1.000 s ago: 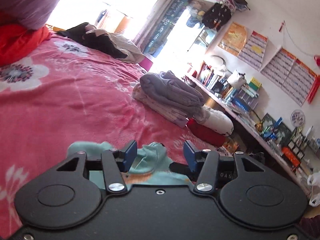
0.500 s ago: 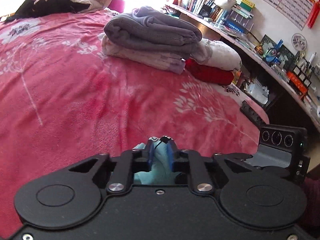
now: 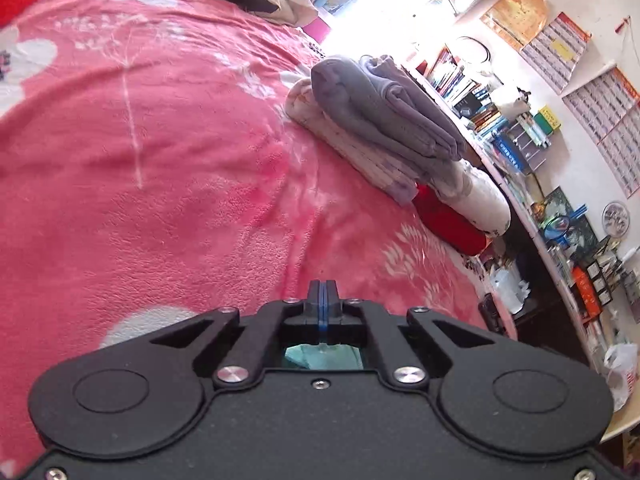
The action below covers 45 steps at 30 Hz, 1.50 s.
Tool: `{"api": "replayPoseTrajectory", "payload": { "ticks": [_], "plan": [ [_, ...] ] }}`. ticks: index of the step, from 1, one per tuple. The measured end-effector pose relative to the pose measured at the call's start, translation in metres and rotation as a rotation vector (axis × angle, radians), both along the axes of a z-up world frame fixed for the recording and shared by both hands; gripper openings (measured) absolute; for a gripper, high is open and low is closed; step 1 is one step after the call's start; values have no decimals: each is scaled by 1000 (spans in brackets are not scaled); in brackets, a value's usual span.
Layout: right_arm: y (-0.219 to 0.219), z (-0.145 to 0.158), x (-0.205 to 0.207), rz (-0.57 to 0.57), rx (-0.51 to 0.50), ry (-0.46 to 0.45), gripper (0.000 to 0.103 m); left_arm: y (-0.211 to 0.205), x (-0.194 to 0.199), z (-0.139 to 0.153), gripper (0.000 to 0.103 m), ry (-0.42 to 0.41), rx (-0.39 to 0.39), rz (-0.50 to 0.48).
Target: Fold clothes
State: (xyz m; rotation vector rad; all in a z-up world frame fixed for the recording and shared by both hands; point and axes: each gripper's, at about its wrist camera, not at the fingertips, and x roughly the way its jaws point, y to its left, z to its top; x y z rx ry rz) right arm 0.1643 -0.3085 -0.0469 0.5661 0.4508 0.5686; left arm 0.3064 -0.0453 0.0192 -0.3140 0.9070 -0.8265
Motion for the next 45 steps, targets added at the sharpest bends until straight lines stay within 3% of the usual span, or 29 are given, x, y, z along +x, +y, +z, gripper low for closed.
{"api": "replayPoseTrajectory", "payload": {
  "ticks": [2,3,4,6,8,12,15,17,23,24,25,28,33,35,36,37,39,42,44,45],
  "plan": [
    [-2,0,1,-13,11,29,17,2,-16,17,0,-75,32,0],
    [-4,1,1,-29,10,44,27,7,-24,23,0,-109,37,11],
    [-7,3,0,-44,14,59,44,13,-34,27,3,-144,46,27],
    [-15,6,-4,-81,26,77,62,29,-59,35,15,-210,60,75],
    [-21,8,-2,-108,24,83,68,50,-84,34,39,-239,44,142],
    [-20,9,19,-100,81,72,65,86,-116,7,46,-208,-8,286],
    [-10,7,24,-94,38,87,59,108,-123,-11,50,-170,-79,362],
    [-3,6,26,-94,2,97,48,117,-117,-19,51,-136,-138,386],
    [6,4,34,-78,-31,83,45,117,-90,-39,52,-102,-199,388],
    [6,4,34,-79,-36,79,38,115,-86,-42,52,-98,-204,389],
    [5,3,33,-78,-34,70,24,118,-89,-44,52,-94,-215,385],
    [2,4,32,-69,-6,53,15,122,-91,-47,52,-85,-243,387],
    [-10,-5,37,-56,123,104,14,129,-92,-51,52,-73,-294,402],
    [-17,-11,40,-46,196,146,20,133,-93,-50,52,-75,-304,414],
    [-20,-12,41,-57,212,165,35,134,-93,-49,52,-76,-305,419],
    [-21,-10,40,-75,198,169,60,134,-92,-49,52,-78,-303,421],
    [-22,-3,35,-109,155,132,69,132,-91,-49,52,-79,-300,418],
    [-18,1,41,-94,105,106,68,127,-87,-51,52,-75,-284,413],
    [-16,-3,46,-86,101,103,60,124,-81,-54,49,-68,-271,410],
    [-14,-6,48,-77,101,107,44,122,-80,-55,45,-67,-261,408]
  ]
}}
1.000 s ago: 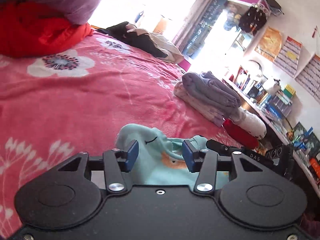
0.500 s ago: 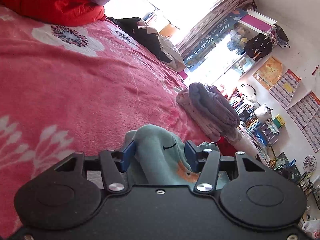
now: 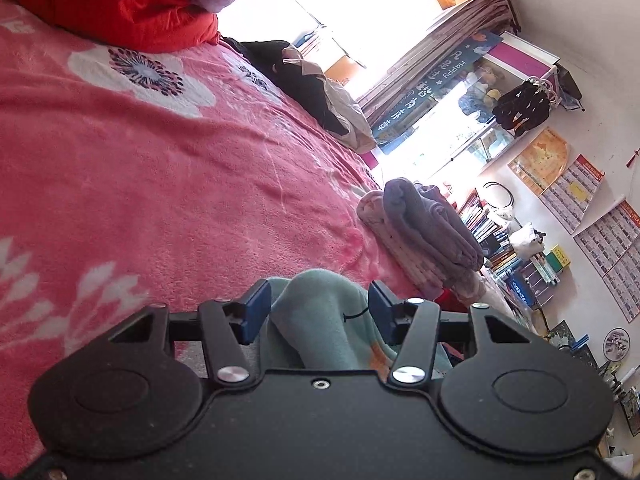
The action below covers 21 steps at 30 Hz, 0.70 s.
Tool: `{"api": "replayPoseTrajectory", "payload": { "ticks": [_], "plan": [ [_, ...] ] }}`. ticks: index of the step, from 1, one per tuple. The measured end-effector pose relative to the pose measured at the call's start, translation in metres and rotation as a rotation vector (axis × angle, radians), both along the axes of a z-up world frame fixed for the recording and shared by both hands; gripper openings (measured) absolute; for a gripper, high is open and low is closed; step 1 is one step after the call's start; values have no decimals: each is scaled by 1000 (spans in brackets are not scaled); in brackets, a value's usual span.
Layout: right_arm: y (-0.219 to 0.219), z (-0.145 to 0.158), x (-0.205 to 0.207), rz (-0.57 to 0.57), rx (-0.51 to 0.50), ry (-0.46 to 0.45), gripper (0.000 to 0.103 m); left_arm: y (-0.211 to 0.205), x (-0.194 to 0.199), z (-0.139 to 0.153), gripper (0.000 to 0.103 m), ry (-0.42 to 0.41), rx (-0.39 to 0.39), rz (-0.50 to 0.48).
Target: Fold clothes
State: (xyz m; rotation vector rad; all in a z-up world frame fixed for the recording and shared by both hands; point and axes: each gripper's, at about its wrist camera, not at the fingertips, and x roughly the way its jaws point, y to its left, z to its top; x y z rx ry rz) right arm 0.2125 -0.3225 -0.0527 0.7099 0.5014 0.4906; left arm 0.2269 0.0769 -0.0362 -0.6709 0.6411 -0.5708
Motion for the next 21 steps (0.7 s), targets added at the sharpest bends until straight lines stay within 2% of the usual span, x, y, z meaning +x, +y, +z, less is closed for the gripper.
{"api": "replayPoseTrajectory", "payload": {
  "ticks": [1,2,4,7,9,10,12,14,15,18,21],
  "plan": [
    [2,-2,2,15,-2,3,28,-1,2,-2,29,5,4,-2],
    [4,-3,3,25,-9,3,28,-2,4,-5,21,12,4,-5],
    [6,-3,3,41,-11,-15,23,1,7,-10,16,21,-37,-14],
    [1,-1,1,51,48,-32,22,8,7,-8,15,-1,-125,-23],
    [-5,-3,1,49,124,-40,22,10,8,-4,15,-28,-169,-27],
    [-8,-5,2,46,166,-46,22,10,9,-4,15,-34,-174,-25],
    [-13,-11,5,43,238,-44,22,7,13,-8,15,-19,-117,-16],
    [-11,-16,12,34,233,-16,22,2,18,-13,15,4,-45,-7],
    [-10,-20,15,18,214,2,22,0,21,-18,15,16,-32,-7],
    [-6,-32,24,-19,186,76,22,1,25,-22,15,22,-63,-7],
    [-4,-28,22,-28,159,63,22,2,24,-16,15,-5,-80,-16]
  ]
}}
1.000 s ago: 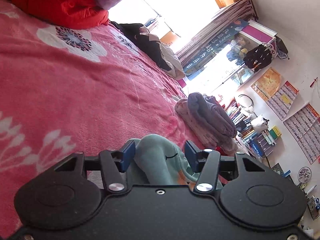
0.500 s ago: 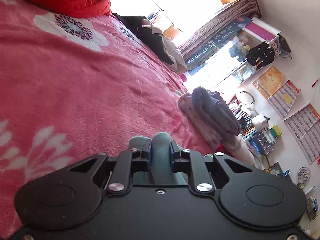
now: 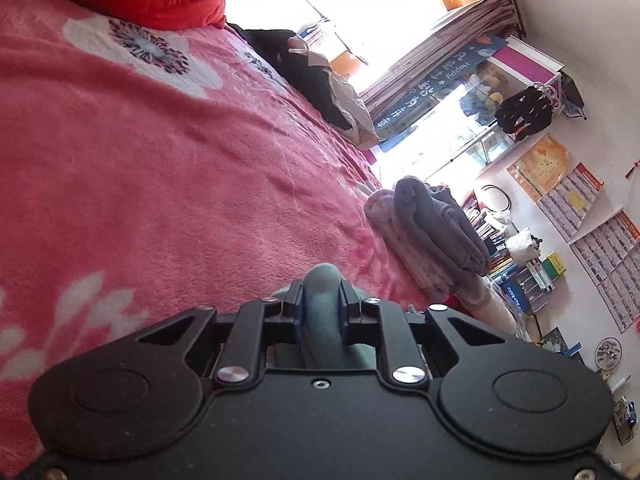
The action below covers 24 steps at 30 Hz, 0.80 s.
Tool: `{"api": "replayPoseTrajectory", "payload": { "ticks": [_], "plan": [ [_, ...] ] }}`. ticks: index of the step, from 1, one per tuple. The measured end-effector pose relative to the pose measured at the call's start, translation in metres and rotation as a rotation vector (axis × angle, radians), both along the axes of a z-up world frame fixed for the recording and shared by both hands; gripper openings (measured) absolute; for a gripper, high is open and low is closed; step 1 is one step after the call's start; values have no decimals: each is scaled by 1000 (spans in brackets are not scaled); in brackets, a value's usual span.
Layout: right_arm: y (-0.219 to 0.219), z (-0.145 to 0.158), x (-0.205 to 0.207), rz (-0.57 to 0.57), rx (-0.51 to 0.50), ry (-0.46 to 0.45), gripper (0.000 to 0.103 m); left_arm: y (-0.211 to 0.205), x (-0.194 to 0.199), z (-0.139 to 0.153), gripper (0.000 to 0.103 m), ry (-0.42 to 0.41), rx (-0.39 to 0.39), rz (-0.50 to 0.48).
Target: Fold clothes
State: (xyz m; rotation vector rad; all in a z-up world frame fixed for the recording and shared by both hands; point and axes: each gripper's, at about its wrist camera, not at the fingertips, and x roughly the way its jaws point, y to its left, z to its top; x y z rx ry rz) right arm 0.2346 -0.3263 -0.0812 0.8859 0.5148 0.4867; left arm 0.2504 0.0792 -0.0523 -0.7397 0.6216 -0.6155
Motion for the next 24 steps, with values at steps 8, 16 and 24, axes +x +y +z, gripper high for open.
{"api": "replayPoseTrajectory", "payload": {
  "ticks": [8,16,24],
  "plan": [
    [-5,4,-8,-71,-18,10,51,2,-24,26,50,-30,166,97],
    [-23,72,-66,-122,-187,-185,55,-9,-112,79,52,-201,292,29],
    [62,90,-151,136,-729,-376,52,-50,-159,63,52,-224,419,12]
  ]
}}
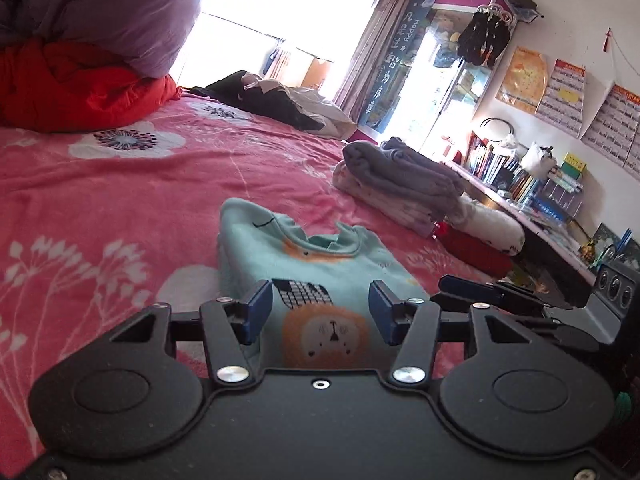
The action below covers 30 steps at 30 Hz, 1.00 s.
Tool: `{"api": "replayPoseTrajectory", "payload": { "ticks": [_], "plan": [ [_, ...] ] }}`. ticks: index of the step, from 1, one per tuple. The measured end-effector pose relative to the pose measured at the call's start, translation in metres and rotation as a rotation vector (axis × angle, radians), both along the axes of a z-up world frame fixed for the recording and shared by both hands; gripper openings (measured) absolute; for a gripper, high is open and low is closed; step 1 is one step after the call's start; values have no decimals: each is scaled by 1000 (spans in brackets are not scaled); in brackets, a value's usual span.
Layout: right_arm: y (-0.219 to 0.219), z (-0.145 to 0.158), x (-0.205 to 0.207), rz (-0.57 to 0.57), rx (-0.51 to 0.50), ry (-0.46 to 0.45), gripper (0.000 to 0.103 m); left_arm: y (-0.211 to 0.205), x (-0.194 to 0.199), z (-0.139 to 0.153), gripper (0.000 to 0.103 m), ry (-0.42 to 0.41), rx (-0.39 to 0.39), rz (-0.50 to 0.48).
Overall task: Fold clothes
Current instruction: 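Open both tools and release the folded sweatshirt flat on the bedspread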
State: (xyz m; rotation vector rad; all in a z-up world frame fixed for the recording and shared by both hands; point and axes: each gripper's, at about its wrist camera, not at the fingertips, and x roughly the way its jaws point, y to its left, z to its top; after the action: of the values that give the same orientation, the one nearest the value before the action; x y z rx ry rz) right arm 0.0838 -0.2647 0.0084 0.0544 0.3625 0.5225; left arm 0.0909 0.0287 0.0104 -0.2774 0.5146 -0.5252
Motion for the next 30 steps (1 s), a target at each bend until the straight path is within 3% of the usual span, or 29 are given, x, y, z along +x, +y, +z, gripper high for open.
{"api": "replayPoseTrajectory", "payload": {
  "ticks": [2,4,8,12,15,19,23,26,30],
  "plan": [
    [20,-11,-2,18,-96,-20,44,-10,-1,-7,52,-35,40,2],
    [29,-17,-1,-3,-98,-25,38,-20,2,-14,52,-94,94,-2],
    [21,-30,9,-60,-1,26,37,-37,30,-40,51,-90,201,-43],
    [15,-51,21,-82,50,124,38,-41,44,-55,51,-92,238,-70],
    [20,-59,27,-110,19,128,38,-48,54,-62,51,-89,304,-103],
    [29,-70,39,-130,-25,137,38,-45,55,-67,51,-78,295,-106],
    [31,-65,30,-135,-43,108,38,-42,41,-54,52,-119,293,-93],
    [32,-47,10,-141,-52,29,39,-44,16,-28,50,-221,334,-100],
    [32,-25,-13,-134,-100,-63,39,-43,-12,-20,50,-225,372,-118]
  ]
}}
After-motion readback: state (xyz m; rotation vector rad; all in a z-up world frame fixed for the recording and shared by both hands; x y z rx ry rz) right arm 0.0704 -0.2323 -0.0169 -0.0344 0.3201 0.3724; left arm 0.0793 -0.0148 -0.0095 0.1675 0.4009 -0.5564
